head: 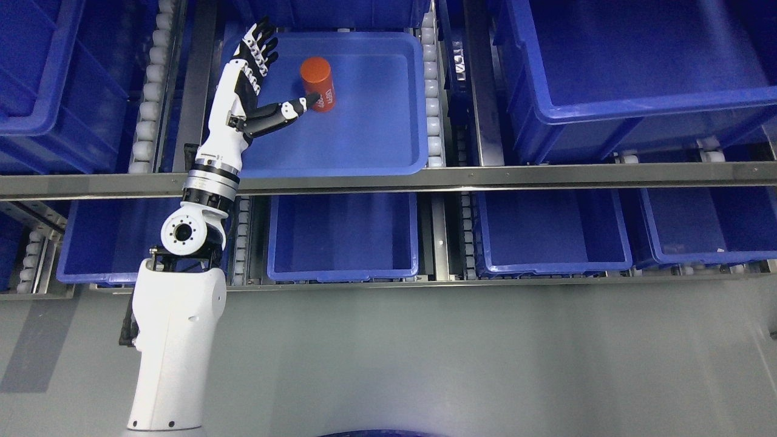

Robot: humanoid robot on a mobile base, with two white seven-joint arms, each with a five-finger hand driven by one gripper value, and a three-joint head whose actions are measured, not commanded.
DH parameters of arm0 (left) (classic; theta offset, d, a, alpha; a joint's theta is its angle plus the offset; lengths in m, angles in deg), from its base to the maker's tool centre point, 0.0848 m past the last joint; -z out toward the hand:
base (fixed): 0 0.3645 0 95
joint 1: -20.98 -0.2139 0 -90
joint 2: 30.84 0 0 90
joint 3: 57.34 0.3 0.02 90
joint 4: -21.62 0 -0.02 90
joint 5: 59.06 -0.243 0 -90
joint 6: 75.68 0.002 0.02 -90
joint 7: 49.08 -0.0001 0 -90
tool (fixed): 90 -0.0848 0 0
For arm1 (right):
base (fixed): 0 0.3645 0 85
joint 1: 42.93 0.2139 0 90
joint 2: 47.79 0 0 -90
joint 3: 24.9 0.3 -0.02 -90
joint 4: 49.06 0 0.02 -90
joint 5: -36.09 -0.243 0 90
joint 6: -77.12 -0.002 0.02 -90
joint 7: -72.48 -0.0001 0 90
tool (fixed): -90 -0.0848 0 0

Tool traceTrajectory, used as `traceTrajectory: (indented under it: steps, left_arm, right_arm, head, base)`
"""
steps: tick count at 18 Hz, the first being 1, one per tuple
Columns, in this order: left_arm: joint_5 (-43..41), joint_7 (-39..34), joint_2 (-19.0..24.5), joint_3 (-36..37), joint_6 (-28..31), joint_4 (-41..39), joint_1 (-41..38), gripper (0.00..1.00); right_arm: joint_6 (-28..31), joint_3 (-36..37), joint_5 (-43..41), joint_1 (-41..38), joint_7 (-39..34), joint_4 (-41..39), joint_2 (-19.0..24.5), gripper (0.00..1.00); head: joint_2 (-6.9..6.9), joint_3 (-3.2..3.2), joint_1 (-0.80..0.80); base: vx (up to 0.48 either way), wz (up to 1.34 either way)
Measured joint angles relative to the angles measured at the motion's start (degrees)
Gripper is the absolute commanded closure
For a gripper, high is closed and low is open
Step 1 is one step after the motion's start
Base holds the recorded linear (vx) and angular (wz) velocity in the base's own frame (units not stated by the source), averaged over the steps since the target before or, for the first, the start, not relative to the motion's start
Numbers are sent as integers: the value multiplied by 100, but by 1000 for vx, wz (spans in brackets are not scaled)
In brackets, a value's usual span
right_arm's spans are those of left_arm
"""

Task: Grab orange capacitor from left shelf to right desk
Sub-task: 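Reach the left hand over the orange capacitor in the blue bin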

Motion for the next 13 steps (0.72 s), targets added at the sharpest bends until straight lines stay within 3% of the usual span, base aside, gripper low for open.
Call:
traceTrajectory:
  steps: [13]
  left_arm:
    - [-105,28,154,72,214,-174,-195,0]
  right_arm:
    - [-5,0,0,-1,-24,0,0,0]
  head:
    - [0,0,0]
  base:
    - [70,-11]
